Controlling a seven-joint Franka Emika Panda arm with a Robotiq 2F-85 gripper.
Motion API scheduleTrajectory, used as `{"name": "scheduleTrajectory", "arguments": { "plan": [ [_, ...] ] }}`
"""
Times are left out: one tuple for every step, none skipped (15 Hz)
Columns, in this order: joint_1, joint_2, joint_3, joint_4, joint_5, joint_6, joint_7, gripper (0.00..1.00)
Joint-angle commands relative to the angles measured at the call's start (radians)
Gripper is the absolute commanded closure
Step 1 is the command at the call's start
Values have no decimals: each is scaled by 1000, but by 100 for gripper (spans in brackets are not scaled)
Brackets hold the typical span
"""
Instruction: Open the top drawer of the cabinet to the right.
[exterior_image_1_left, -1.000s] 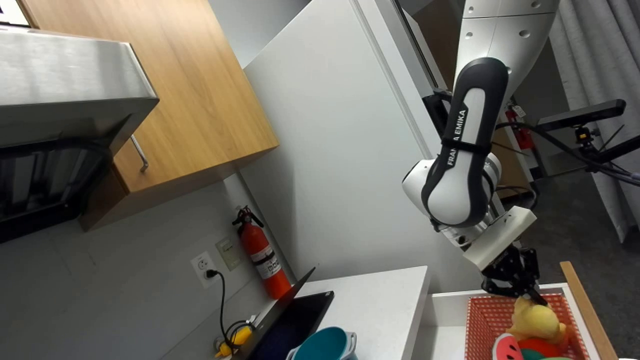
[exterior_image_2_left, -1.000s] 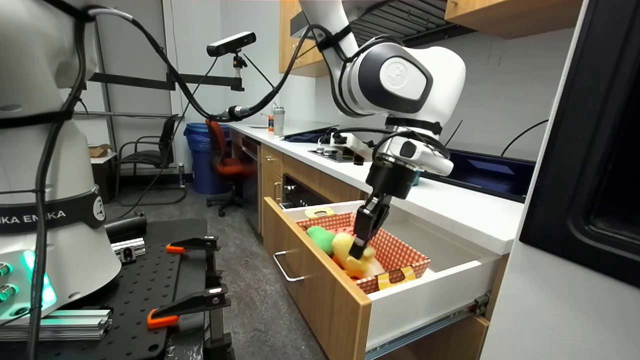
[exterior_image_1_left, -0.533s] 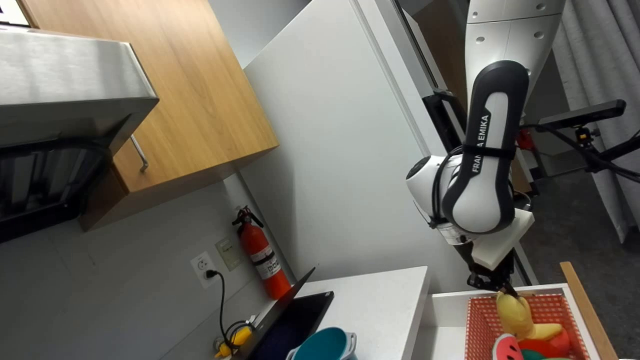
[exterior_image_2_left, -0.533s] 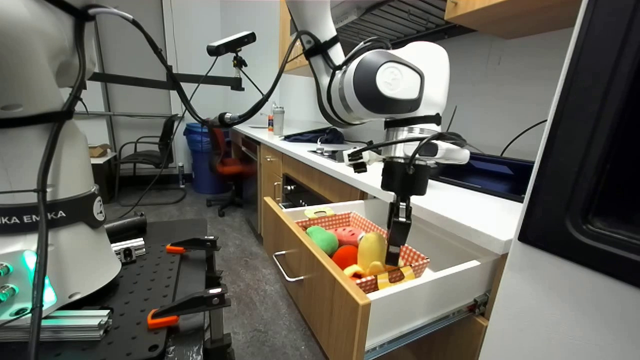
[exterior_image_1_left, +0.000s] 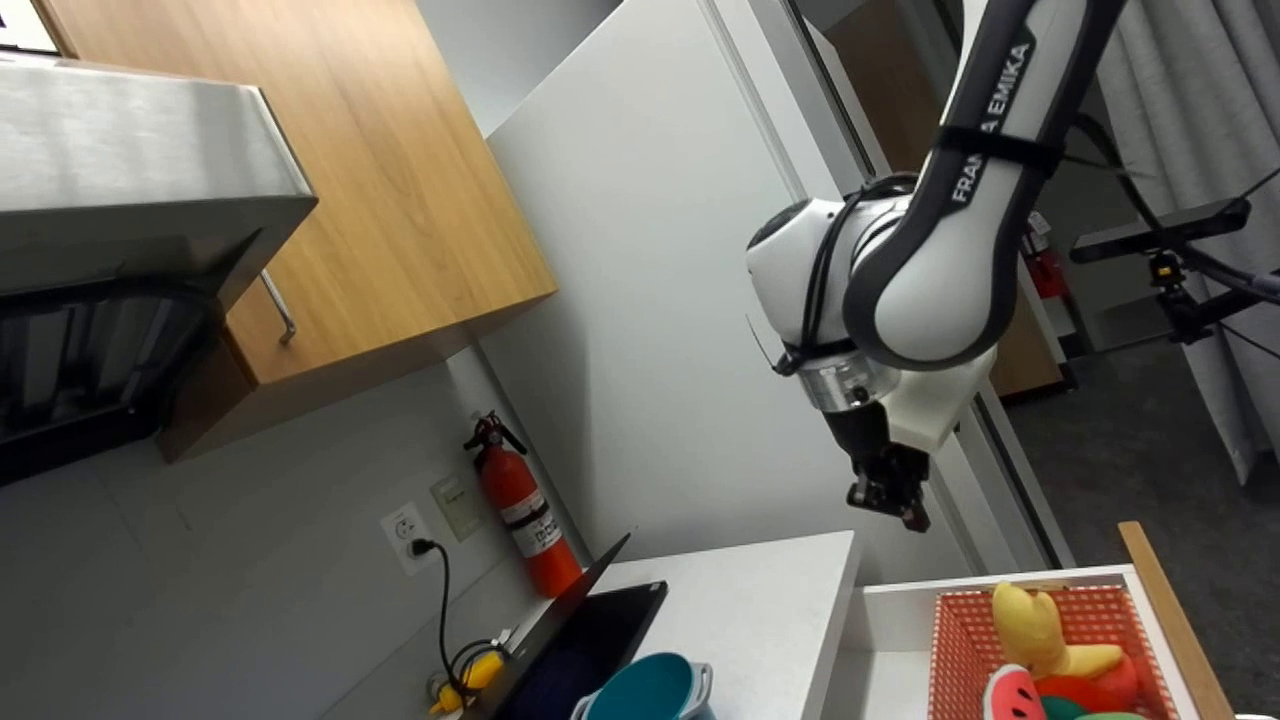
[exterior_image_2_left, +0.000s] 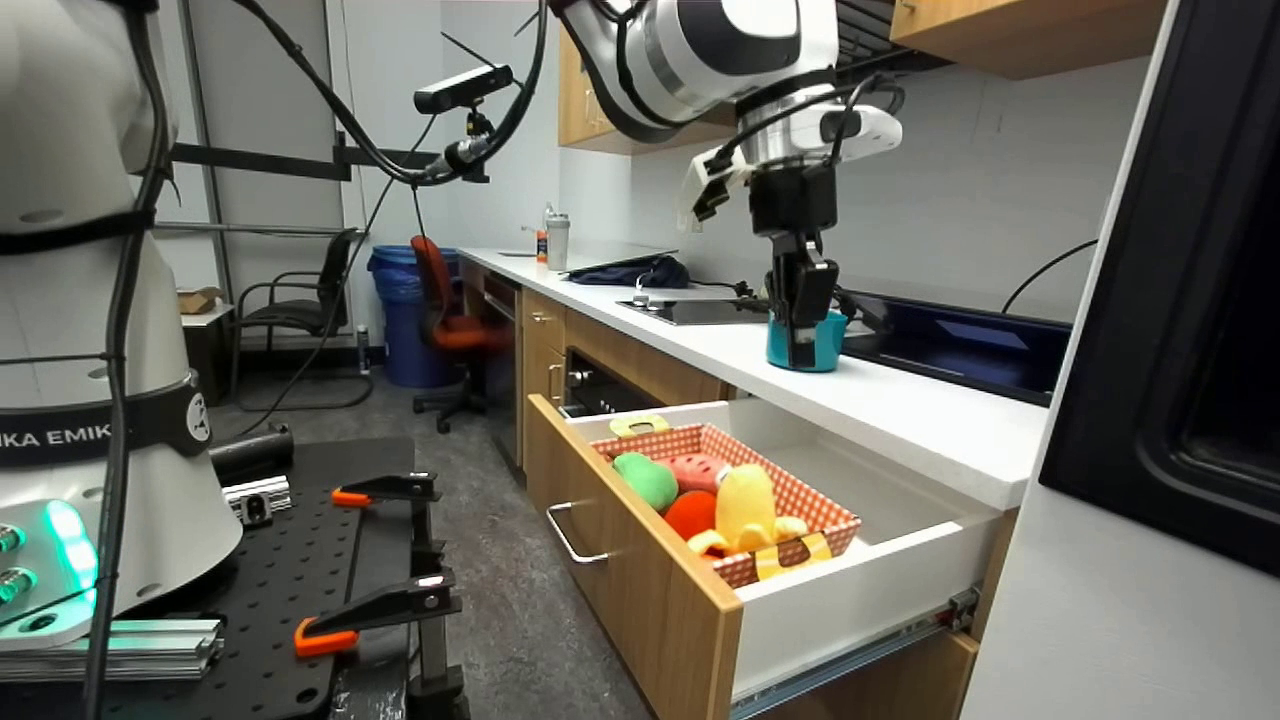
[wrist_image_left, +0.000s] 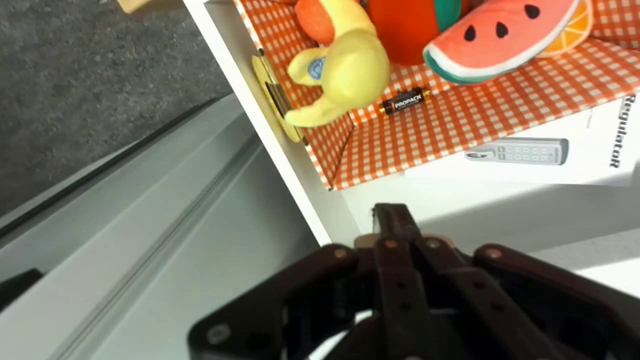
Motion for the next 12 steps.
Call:
{"name": "scheduleTrajectory", "arguments": {
  "plan": [
    [-13, -85, 48, -51, 21, -7, -147, 100],
    [-14, -98, 59, -63, 32, -1, -198, 100],
    [-12, -109, 70, -77, 30, 7, -232, 100],
    [-10, -121, 81, -91, 30, 13, -265, 100],
    [-8, -133, 92, -108, 28, 22, -295, 100],
    [-6, -144, 102, -125, 27, 29, -315, 100],
    [-4, -157, 113, -145, 30, 41, -339, 100],
    [-3, -167, 122, -163, 30, 52, -354, 100],
    [-2, -178, 131, -181, 33, 62, -369, 100],
    [-2, -188, 138, -199, 37, 75, -382, 100],
    [0, -198, 146, -219, 37, 87, -385, 100],
    [7, -220, 160, -260, 32, 107, -371, 100]
  ]
}}
